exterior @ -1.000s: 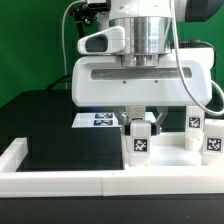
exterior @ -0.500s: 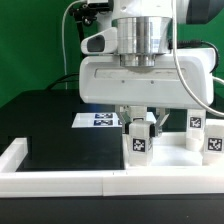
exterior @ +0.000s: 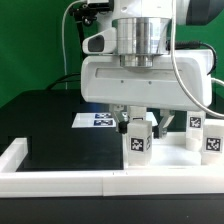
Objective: Assemble square table
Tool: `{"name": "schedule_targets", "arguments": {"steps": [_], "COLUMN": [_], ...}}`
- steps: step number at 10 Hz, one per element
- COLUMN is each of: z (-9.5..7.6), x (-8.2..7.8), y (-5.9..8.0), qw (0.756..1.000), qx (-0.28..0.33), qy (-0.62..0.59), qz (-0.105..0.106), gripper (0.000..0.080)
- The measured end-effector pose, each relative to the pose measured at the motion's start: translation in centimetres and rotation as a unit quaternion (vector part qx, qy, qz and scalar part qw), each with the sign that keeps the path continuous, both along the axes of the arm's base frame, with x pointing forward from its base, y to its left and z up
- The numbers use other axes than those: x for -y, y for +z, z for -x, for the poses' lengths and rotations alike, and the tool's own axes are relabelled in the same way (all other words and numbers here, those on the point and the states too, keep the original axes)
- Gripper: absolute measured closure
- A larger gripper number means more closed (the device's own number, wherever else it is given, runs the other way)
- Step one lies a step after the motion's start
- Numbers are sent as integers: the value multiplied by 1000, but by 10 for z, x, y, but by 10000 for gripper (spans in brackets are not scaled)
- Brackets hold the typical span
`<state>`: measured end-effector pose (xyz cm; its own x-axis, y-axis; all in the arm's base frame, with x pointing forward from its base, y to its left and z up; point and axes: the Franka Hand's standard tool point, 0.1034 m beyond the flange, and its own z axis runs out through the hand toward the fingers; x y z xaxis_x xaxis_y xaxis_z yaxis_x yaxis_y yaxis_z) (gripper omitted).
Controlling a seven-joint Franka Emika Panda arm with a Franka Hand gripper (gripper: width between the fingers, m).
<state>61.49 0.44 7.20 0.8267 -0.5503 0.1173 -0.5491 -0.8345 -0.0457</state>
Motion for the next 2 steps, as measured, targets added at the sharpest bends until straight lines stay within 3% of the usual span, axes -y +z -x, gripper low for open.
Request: {"name": "schedule_targets", "arguments": {"steps": [1,2], "z": [0,0], "x": [0,0], "y": [0,0], "qw": [1000,1000], "qx": [0,0], "qy": [0,0], "qz": [0,0], "gripper": [178,158]}}
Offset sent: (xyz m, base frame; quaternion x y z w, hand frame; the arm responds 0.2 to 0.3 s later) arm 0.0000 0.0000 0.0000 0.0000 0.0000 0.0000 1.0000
